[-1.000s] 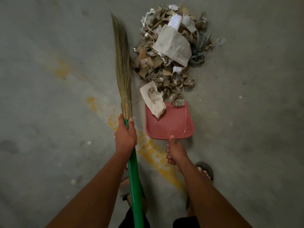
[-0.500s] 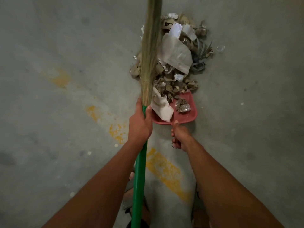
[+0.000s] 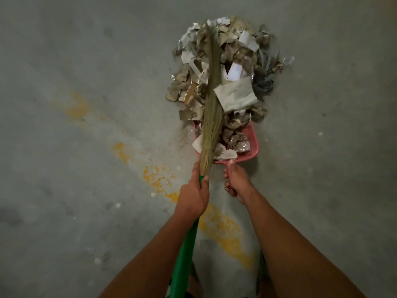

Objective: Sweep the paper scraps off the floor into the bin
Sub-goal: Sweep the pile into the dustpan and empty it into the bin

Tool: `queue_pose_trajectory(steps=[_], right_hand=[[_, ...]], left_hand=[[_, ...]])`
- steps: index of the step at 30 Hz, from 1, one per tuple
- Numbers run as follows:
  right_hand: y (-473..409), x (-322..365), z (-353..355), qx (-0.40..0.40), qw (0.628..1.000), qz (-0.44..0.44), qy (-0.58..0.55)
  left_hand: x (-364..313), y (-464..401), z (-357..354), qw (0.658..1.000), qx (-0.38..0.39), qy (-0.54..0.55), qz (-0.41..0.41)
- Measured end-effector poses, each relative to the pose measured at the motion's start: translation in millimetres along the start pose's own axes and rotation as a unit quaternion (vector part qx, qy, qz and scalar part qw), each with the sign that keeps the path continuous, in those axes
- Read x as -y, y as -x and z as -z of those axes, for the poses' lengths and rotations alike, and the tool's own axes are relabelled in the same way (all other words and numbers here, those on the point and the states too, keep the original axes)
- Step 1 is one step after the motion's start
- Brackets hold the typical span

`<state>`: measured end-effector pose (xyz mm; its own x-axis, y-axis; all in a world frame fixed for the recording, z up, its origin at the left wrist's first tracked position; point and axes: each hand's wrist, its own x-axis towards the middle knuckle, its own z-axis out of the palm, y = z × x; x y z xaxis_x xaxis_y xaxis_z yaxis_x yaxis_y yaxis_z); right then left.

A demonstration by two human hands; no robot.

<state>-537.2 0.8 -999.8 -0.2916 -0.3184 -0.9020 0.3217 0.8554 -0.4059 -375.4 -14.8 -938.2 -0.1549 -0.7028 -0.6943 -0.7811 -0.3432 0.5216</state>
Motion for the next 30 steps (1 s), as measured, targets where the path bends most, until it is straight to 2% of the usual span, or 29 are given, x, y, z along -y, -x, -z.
queue_pose_trajectory(steps=[6,9,20,30], right_hand=[[15.1,-8.6,14.5,0.017,0.999,0.038,-0.014],[22.5,-18.9,25.9,0.016,0.998,0.062,-0.006],[63.8,-41.7,83.9,-0.022,0.996,0.083,-0.019],[103.0,-36.1,182.0,-0.044,0.992,0.092,-0.073]], left_hand=[[-20.8,16.9,18.1,0.983,-0.067,0.172,0.005],[-41.5,11.7,30.0,0.973,-0.083,0.215,0.005],[-89.1,11.2,43.1,0.971,-0.106,0.216,-0.001],[-152.5,63.9,-0.7,0.981,-0.062,0.181,-0.008]])
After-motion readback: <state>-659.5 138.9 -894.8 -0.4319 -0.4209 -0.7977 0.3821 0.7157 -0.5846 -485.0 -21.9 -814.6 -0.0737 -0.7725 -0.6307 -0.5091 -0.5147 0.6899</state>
